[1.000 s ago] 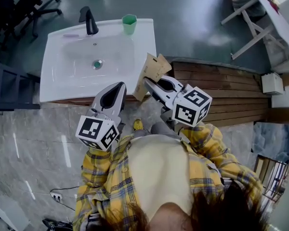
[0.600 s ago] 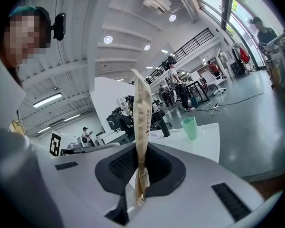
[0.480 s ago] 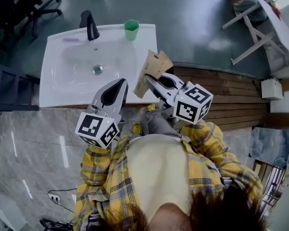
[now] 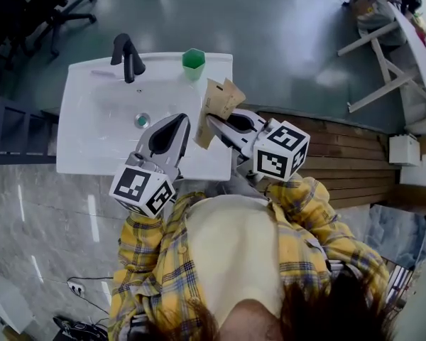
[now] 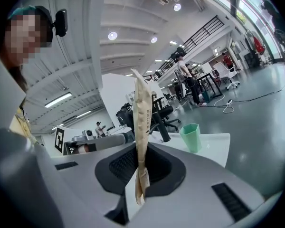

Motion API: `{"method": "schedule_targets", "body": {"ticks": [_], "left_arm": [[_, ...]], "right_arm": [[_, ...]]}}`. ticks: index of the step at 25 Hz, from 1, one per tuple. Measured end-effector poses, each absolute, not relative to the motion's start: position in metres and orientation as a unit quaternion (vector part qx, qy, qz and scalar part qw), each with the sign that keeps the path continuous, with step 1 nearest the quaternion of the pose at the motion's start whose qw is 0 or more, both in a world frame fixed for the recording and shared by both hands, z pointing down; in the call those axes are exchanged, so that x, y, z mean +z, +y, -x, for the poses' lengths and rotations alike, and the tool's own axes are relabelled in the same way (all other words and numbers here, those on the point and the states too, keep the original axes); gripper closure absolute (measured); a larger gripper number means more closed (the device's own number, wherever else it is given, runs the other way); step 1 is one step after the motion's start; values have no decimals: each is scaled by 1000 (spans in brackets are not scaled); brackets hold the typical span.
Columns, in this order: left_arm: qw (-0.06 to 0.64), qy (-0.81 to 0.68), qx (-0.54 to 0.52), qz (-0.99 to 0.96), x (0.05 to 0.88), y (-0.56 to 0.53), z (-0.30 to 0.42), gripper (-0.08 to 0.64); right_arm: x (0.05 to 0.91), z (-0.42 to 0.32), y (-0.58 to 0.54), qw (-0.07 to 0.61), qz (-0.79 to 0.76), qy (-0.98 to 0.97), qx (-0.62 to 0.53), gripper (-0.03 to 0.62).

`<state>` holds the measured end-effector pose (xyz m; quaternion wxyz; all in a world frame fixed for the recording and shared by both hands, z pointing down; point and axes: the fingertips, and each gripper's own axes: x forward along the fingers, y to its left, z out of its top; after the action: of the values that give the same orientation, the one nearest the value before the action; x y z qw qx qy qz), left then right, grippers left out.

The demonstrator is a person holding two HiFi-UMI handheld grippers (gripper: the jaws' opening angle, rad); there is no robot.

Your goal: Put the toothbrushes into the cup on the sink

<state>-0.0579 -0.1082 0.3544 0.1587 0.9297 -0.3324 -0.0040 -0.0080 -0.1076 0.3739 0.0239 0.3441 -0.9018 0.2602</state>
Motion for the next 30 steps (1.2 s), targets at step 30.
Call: {"method": "schedule_targets", "body": {"ticks": [30], "left_arm": [[185,-294,-20,-937,342,-150,23,423]], "right_arm": [[382,14,-139,45,-203,-940,270,560]]}}
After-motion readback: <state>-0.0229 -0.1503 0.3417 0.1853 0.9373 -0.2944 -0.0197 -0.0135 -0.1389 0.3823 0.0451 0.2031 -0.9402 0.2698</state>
